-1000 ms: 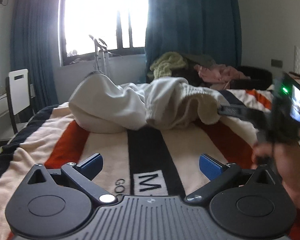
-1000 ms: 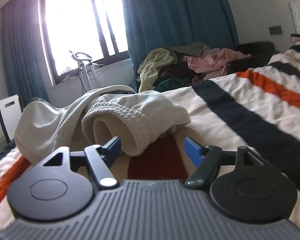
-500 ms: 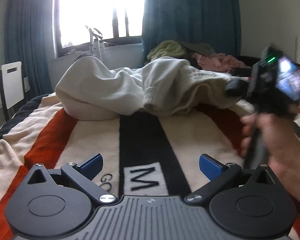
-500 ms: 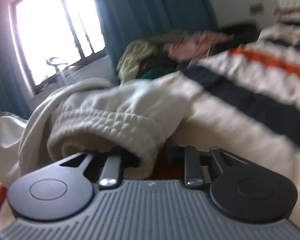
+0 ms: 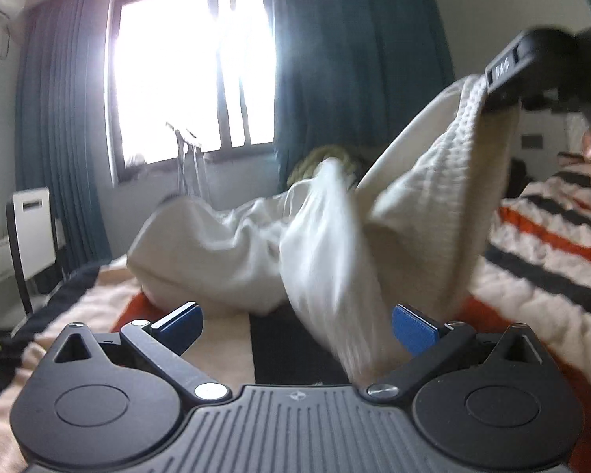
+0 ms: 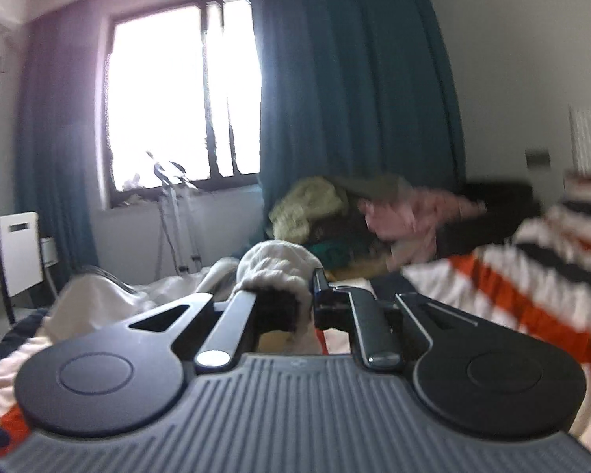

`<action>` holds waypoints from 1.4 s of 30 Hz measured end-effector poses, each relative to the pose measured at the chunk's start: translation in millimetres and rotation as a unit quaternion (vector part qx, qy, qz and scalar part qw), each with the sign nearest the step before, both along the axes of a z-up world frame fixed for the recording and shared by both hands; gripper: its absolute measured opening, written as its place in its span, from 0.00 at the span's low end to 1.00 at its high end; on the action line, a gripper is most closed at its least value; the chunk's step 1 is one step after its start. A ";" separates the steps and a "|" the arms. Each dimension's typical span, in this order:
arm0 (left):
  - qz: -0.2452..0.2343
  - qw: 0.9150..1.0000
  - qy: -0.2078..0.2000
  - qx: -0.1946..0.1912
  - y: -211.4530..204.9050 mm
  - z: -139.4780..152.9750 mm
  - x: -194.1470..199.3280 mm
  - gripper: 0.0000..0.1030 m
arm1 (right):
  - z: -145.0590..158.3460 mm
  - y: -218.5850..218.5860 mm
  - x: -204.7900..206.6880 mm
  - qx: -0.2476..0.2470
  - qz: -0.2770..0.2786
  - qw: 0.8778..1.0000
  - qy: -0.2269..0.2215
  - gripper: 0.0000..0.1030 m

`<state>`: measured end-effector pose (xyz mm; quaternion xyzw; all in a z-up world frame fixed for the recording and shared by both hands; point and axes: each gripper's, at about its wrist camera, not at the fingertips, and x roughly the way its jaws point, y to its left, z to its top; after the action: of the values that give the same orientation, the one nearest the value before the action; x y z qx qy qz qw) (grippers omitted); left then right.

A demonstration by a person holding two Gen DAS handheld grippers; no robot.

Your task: Fold clothes

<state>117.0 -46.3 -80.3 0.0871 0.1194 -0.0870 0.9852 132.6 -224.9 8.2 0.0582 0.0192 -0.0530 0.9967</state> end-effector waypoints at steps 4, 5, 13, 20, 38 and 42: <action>-0.026 0.999 -0.042 -0.012 1.2 19.0 -29.5 1.00 | 28.7 1.6 -54.9 -0.032 0.017 0.999 -0.024 0.11; -0.035 0.998 -0.043 -0.016 2.1 22.5 -36.4 1.00 | 32.0 -1.2 -67.5 -0.034 0.019 0.999 -0.025 0.11; -0.128 0.991 -0.019 0.022 -9.1 29.6 -83.0 1.00 | 14.0 -41.9 -123.3 0.013 0.017 0.999 0.028 0.11; -0.231 0.958 0.023 0.168 -51.3 -12.6 -96.6 1.00 | -6.9 -81.8 -108.8 0.112 -0.014 0.990 0.087 0.11; -0.160 0.920 -0.034 0.356 -70.7 -60.4 -129.5 1.00 | -22.7 -110.6 -113.2 0.179 -0.048 0.977 0.108 0.12; -0.095 0.939 -0.012 0.330 -62.9 -54.0 -107.6 1.00 | -18.0 -107.4 -120.7 0.167 -0.055 0.980 0.089 0.12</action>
<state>9.4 -109.2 -134.3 0.4197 0.1207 -0.1344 0.8895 11.9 -332.3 -9.8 0.2199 0.1137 -0.1090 0.9627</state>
